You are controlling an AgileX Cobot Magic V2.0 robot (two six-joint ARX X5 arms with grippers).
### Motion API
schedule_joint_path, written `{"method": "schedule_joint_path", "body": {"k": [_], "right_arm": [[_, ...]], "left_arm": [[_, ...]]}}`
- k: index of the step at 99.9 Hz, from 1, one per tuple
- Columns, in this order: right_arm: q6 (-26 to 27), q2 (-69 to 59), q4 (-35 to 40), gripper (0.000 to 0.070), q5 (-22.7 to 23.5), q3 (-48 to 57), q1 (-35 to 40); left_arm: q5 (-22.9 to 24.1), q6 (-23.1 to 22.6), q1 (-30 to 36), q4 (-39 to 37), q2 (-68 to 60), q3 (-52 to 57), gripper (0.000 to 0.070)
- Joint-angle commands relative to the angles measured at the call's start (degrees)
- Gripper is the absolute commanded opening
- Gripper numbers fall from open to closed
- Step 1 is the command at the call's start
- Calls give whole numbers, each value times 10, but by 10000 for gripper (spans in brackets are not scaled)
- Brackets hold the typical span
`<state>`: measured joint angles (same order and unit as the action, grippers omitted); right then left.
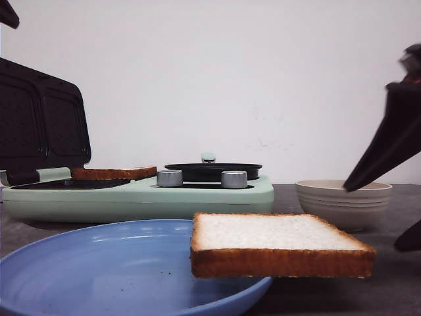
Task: Make breakfast with bread and shrimp
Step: 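Grasp the remaining bread slice on the blue plate with the right gripper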
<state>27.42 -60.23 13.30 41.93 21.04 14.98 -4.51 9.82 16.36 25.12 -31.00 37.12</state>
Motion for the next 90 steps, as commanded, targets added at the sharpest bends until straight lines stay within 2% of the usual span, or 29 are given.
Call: {"method": "schedule_joint_path", "body": {"k": [1,22,55,58,62,72,73,90], "right_arm": [[11,-26,-13,483,6,2,14],[11,-79,-40,484,33,2,56],[43,-87,-89,474,37,2,104],[46,-87,-91,444,36,2,108],[46,-87,-90,361,35,2,112],[47,-87,-90,17,35,2,119],[47,-87,-90,0,35,2,120],[50,-86,-91,0,37,2,120]], "left_arm": [[3,-1,1,-5,0,3,458],[5,-1,1,-4,0,3,458],[5,-2,1,-4,0,3,458],[5,-2,1,-4,0,3,458],[5,-2,1,-4,0,3,458],[5,-1,1,-4,0,3,458],[5,-1,1,-4,0,3,458],[5,-1,1,-2,0,3,458]]}}
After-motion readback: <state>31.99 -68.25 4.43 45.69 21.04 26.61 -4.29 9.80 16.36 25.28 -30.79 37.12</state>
